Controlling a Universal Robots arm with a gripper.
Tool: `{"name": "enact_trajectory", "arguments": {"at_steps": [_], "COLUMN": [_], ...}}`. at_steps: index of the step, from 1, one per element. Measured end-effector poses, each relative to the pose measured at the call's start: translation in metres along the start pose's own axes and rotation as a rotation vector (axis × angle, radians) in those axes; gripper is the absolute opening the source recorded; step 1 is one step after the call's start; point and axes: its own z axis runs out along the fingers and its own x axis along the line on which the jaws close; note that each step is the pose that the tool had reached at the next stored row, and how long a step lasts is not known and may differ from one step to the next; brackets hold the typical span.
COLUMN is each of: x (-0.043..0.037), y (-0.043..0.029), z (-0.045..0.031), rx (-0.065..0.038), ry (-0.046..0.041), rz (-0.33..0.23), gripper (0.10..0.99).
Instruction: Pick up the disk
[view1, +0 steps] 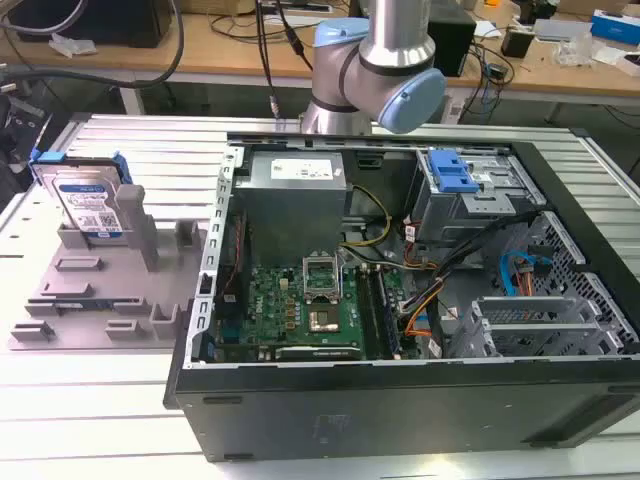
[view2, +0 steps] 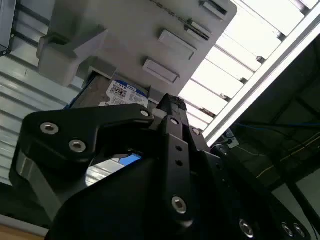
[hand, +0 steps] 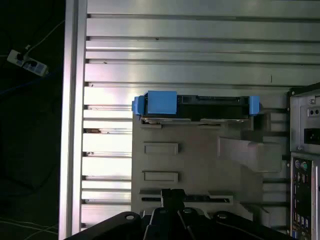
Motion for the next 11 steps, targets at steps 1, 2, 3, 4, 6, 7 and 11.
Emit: {"name": "enact_trajectory", "arguments": {"at_steps": [1,2,3,4,6,7,11], "x": [0.0000,0.0000,0.0000,0.0000,0.0000,0.0000,0.0000], "y": [0.0000,0.0000,0.0000,0.0000,0.0000,0.0000,0.0000], "z": [0.0000,0.0000,0.0000,0.0000,0.0000,0.0000,0.0000], "rx": [0.000,0.000,0.000,0.000,0.000,0.000,0.000], "ry": [0.0000,-0.0001,0.0000,0.0000,0.0000,0.0000,0.0000], "rz": [0.000,0.000,0.000,0.000,0.000,0.000,0.000], "gripper": [0.106,0.106,0.106,0.106,0.106,0.106,0.106]}}
